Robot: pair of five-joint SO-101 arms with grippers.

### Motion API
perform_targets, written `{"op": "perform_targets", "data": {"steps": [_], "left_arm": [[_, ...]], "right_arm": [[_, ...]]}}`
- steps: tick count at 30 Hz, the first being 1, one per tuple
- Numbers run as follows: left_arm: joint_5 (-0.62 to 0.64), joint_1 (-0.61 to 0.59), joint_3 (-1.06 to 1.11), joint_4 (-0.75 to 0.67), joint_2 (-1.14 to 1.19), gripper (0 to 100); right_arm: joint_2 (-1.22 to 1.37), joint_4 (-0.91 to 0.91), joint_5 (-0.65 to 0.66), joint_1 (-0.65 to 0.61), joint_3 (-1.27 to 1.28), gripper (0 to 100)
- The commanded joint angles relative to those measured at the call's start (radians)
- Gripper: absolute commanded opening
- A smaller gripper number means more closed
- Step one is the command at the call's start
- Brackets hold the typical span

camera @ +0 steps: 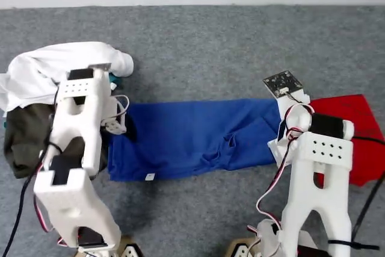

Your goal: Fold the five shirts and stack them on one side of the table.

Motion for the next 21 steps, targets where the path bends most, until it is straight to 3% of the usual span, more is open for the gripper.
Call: {"op": "perform_targets", "data": {"steps": [1,9,17,21], "left_arm": [[0.017,0.008,-0.036,-0.054,0.054,28],[0.048,-0.003,-0.054,-0.095,0.092,28],[-0.035,-0.077,-0.171,0.149,-0.055,28],[-0.049,-0.109,-0.159,0.173,-0.091,28]], "right_arm": [[-0.024,-0.018,-0.008,0.008,-0.003,21.3],[-0.022,-0.018,-0.008,0.012,-0.002,21.3],[-0.022,-0.018,-0.008,0.007,-0.002,21.3],[-0.022,-0.018,-0.008,0.007,-0.002,21.3]]}}
